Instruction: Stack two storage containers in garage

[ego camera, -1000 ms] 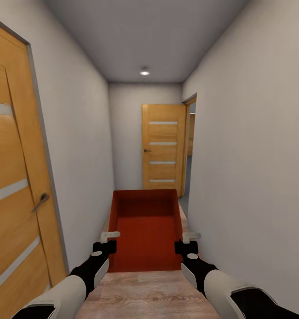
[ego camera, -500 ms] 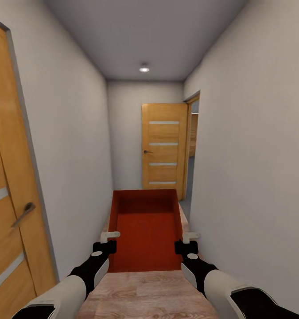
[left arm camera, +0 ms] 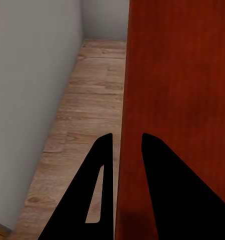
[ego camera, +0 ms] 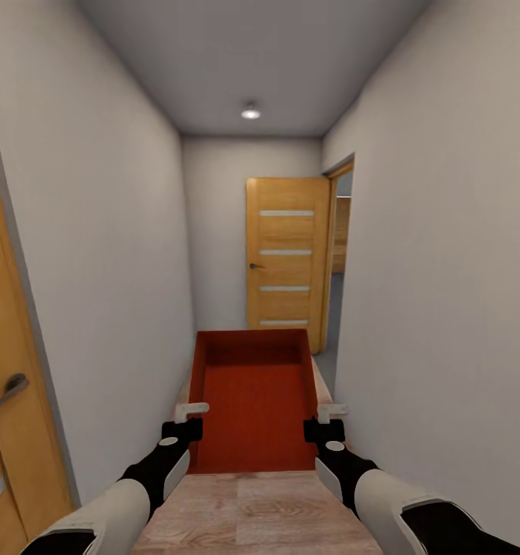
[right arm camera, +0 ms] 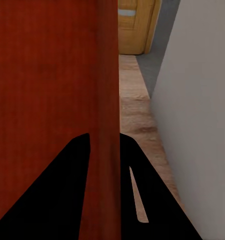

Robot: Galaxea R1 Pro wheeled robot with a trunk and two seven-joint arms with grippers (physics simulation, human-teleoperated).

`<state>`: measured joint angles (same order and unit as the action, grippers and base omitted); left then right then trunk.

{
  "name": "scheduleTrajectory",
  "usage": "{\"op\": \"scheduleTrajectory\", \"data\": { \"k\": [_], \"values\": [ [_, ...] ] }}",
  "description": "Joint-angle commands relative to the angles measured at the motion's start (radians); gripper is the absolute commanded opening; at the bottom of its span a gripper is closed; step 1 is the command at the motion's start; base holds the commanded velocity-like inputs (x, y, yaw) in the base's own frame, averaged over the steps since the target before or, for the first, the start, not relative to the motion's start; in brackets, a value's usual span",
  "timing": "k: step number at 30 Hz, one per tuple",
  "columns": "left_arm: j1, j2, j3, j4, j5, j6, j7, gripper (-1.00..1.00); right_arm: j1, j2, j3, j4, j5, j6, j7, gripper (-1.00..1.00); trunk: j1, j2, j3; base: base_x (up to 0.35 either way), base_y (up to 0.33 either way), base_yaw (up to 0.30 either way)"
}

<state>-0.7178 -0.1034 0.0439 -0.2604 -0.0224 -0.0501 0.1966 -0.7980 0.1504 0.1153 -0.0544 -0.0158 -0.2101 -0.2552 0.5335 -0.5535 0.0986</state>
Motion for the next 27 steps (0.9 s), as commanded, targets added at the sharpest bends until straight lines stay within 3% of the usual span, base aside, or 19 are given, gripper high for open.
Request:
{"op": "scheduleTrajectory", "data": {
  "k": [1, 27],
  "values": [
    [0.000, 0.068, 0.020, 0.005, -0.001, -0.004, 0.012, -1.00, -0.001, 0.000, -0.023, -0.002, 0.004, -0.014, -0.009, -1.00, 0.001, 0.000, 0.000, 0.329, 0.000, 0.000],
    [0.000, 0.068, 0.022, 0.006, -0.001, -0.004, 0.012, -1.00, -0.001, 0.000, -0.023, -0.002, 0.004, -0.014, -0.009, -1.00, 0.001, 0.000, 0.000, 0.329, 0.000, 0.000]
  ]
}}
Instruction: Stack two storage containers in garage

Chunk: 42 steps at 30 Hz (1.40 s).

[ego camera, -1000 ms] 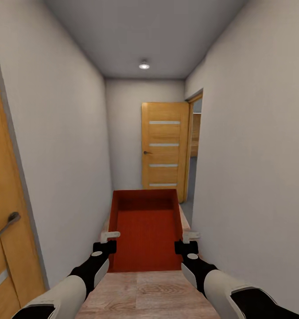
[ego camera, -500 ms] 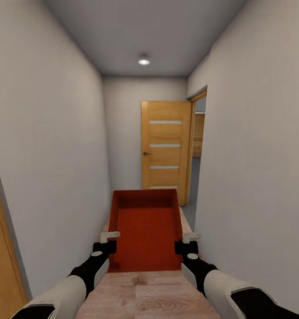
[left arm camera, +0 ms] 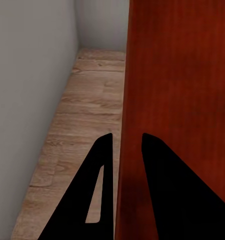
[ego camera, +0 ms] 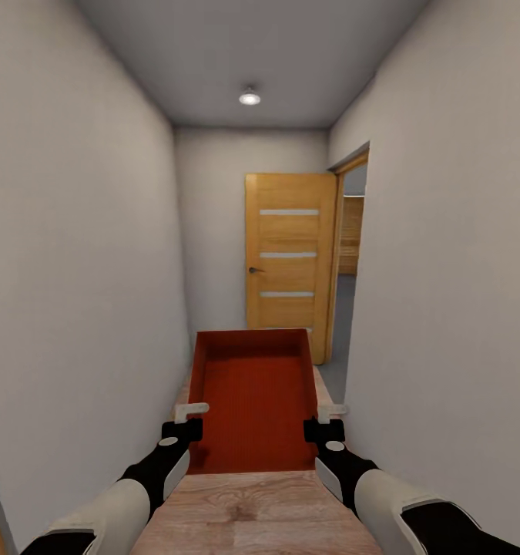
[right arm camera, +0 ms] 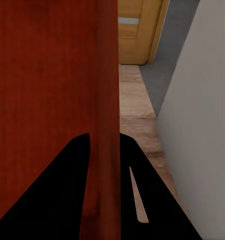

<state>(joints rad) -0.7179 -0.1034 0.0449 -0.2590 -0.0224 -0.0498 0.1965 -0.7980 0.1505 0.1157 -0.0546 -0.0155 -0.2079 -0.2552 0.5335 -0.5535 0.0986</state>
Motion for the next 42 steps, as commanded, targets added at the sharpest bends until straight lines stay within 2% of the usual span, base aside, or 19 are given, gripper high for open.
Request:
{"op": "scheduleTrajectory", "data": {
  "k": [1, 42],
  "values": [
    [0.000, 0.068, 0.021, 0.004, -0.001, -0.004, 0.012, -1.00, -0.001, 0.000, -0.024, -0.002, 0.003, -0.016, -0.009, -1.00, 0.001, 0.000, 0.000, 0.329, 0.000, 0.000],
    [0.000, 0.072, 0.021, 0.004, -0.001, -0.004, 0.012, -1.00, -0.001, 0.000, -0.024, -0.002, 0.003, -0.016, -0.009, -1.00, 0.001, 0.000, 0.000, 0.329, 0.000, 0.000]
  ]
}}
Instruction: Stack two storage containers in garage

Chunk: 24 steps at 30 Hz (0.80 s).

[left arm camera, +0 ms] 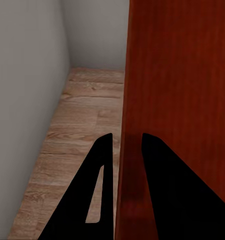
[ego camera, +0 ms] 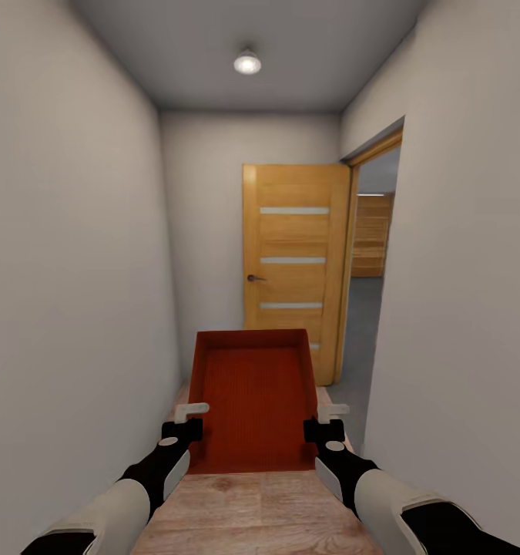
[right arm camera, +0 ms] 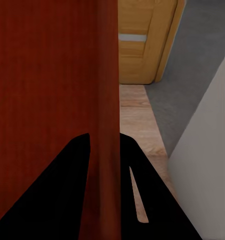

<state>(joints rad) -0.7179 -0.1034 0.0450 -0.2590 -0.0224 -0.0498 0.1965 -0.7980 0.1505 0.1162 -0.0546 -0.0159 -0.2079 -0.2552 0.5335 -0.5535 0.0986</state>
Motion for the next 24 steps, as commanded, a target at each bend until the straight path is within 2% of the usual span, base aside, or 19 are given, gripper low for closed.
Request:
{"op": "scheduleTrajectory", "data": {
  "k": [1, 24],
  "values": [
    [0.000, 0.073, 0.021, 0.004, -0.001, -0.004, 0.012, -1.00, -0.001, 0.000, -0.024, -0.002, 0.003, -0.016, -0.009, -1.00, 0.001, 0.000, 0.000, 0.329, 0.000, 0.000],
    [0.000, 0.074, 0.021, 0.004, -0.001, -0.004, 0.012, -1.00, -0.001, 0.000, -0.024, -0.002, 0.002, -0.016, -0.009, -1.00, 0.001, 0.000, 0.000, 0.329, 0.000, 0.000]
  ]
}}
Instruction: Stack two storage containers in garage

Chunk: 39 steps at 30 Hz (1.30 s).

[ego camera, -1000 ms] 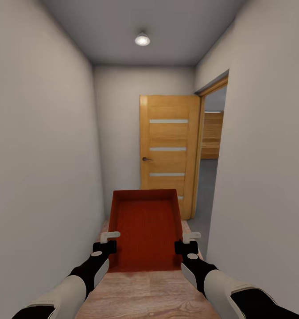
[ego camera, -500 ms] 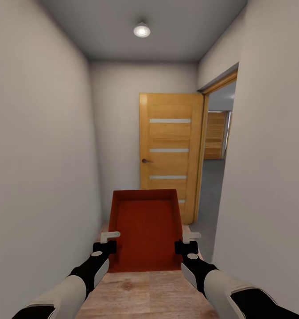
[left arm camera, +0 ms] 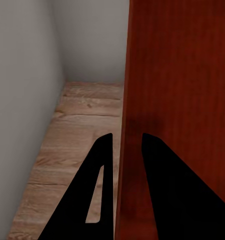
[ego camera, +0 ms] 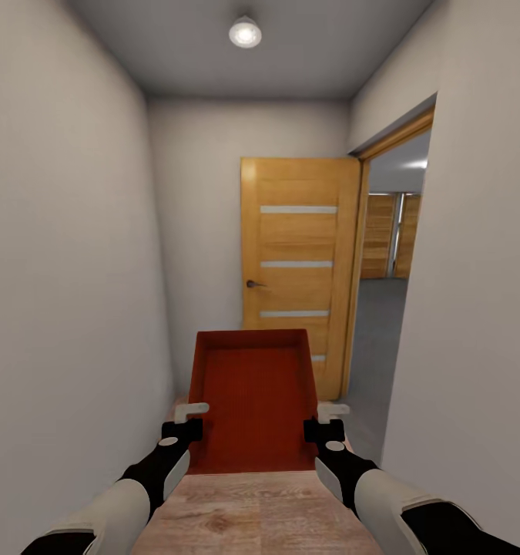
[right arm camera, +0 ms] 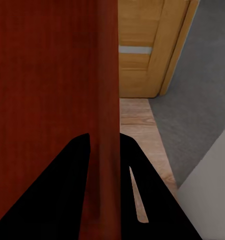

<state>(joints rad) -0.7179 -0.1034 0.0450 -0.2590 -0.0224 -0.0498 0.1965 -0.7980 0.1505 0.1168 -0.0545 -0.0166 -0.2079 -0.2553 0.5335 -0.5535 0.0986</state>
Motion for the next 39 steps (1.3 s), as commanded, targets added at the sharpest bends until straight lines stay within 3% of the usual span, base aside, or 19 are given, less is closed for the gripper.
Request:
{"op": "scheduleTrajectory", "data": {
  "k": [1, 28, 39],
  "values": [
    [0.000, 0.074, 0.021, 0.004, -0.001, -0.004, 0.012, -1.00, -0.001, 0.000, -0.025, -0.002, 0.003, -0.016, -0.009, -1.00, 0.001, 0.000, 0.000, 0.329, 0.000, 0.000],
    [0.000, 0.074, 0.021, 0.002, 0.000, -0.004, 0.008, -1.00, -0.001, -0.001, -0.025, -0.002, 0.004, -0.017, -0.009, -1.00, 0.001, 0.000, 0.000, 0.329, 0.027, -0.002],
    [0.000, 0.073, 0.021, -0.010, -0.001, -0.005, 0.009, -1.00, -0.001, 0.000, -0.025, -0.002, 0.004, -0.017, -0.009, -1.00, 0.001, 0.000, 0.000, 0.260, 0.065, -0.238]
  ]
}}
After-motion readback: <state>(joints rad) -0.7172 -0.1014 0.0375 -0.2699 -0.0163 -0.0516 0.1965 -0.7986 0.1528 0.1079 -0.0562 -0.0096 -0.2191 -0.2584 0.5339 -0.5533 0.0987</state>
